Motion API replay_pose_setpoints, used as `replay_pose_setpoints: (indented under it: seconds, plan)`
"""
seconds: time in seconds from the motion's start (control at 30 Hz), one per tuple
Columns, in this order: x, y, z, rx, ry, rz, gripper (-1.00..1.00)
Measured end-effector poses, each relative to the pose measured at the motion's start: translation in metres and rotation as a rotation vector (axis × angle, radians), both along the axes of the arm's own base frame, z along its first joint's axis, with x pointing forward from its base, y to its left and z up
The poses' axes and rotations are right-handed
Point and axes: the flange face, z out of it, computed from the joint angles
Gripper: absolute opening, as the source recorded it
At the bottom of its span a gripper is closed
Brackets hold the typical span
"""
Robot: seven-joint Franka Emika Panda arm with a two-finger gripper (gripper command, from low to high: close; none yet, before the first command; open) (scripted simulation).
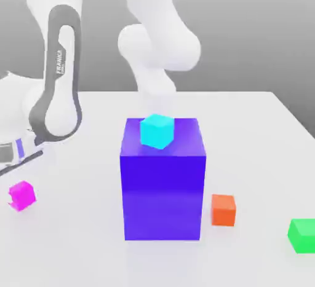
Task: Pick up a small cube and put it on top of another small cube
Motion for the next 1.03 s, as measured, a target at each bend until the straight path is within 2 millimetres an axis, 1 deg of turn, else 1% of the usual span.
replay_pose_setpoints:
  seconds: [0.03,0.1,0.17,0.23,0.33,0.43,0.5,0.6,0.67,0.73,0.77,0.83,0.87,0.9,0.93,1.03]
  plan:
    - [0.017,0.009,0.008,-0.002,-0.011,0.063,-1.00]
    - [0.059,0.042,0.017,-0.003,-0.022,0.236,-1.00]
    - [0.095,0.081,0.023,-0.002,-0.030,0.409,-1.00]
    - [0.125,0.125,0.027,0.000,-0.033,0.582,-1.00]
    - [0.158,0.197,0.033,0.003,-0.034,0.836,-1.00]
    - [0.177,0.270,0.038,0.004,-0.035,1.075,-1.00]
    - [0.182,0.320,0.042,0.004,-0.036,1.232,-1.00]
    - [0.178,0.394,0.049,0.003,-0.039,1.464,-1.00]
    - [0.169,0.443,0.054,0.001,-0.043,1.621,-1.00]
    - [0.153,0.494,0.056,-0.001,-0.037,1.787,-1.00]
    - [0.144,0.519,0.054,-0.003,-0.030,1.872,-1.00]
    - [0.126,0.569,0.041,-0.007,-0.014,2.042,-1.00]
    - [0.117,0.594,0.029,-0.009,-0.006,2.128,-1.00]
    - [0.107,0.618,0.009,-0.011,0.002,2.211,-1.00]
    - [0.100,0.630,-0.003,-0.012,0.007,2.254,1.00]
    - [0.100,0.630,-0.003,-0.012,0.007,2.254,1.00]
